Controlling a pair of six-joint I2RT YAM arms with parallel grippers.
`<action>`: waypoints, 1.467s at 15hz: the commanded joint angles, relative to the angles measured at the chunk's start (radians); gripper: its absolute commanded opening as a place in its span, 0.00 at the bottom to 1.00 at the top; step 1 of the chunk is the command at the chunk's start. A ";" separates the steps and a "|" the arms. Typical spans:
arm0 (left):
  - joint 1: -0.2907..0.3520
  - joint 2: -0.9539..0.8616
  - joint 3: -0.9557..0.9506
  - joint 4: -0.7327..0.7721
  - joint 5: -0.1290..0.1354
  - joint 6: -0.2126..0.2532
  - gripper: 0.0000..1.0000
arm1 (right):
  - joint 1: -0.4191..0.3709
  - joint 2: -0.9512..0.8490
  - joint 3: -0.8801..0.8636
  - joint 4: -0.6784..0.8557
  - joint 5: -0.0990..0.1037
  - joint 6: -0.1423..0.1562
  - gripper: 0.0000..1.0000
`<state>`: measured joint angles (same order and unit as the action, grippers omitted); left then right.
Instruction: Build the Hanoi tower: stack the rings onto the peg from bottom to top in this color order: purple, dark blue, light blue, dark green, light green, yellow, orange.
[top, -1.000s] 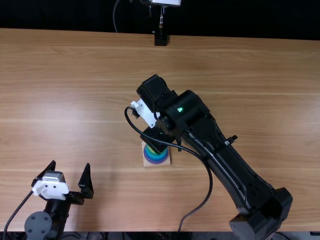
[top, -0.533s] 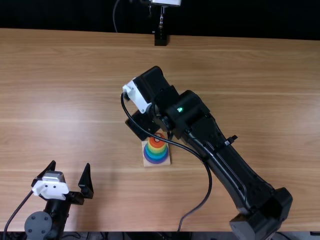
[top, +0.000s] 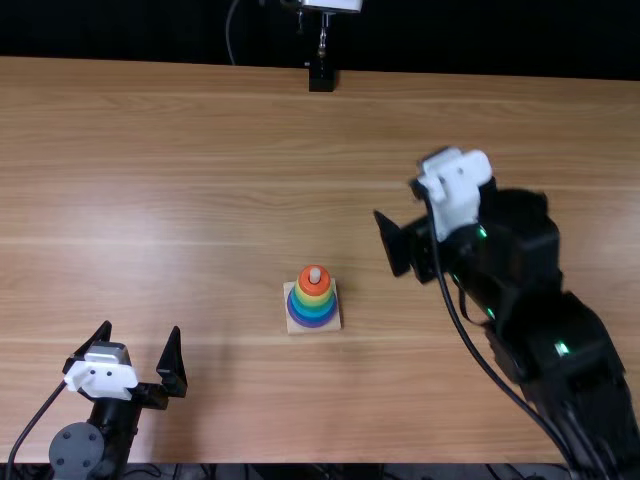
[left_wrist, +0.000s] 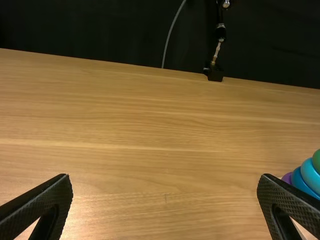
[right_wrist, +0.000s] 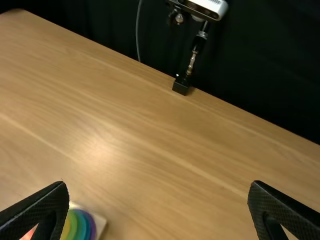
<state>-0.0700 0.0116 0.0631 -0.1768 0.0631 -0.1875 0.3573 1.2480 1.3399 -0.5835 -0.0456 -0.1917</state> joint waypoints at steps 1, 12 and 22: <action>0.010 -0.012 -0.054 -0.013 0.005 0.003 1.00 | -0.077 -0.093 -0.140 0.019 0.000 -0.003 1.00; 0.010 -0.012 -0.054 -0.013 0.005 0.003 1.00 | -0.334 -1.134 -1.217 0.601 0.040 0.006 1.00; 0.010 -0.012 -0.054 -0.013 0.005 0.003 1.00 | -0.336 -1.248 -1.323 0.470 0.117 0.006 1.00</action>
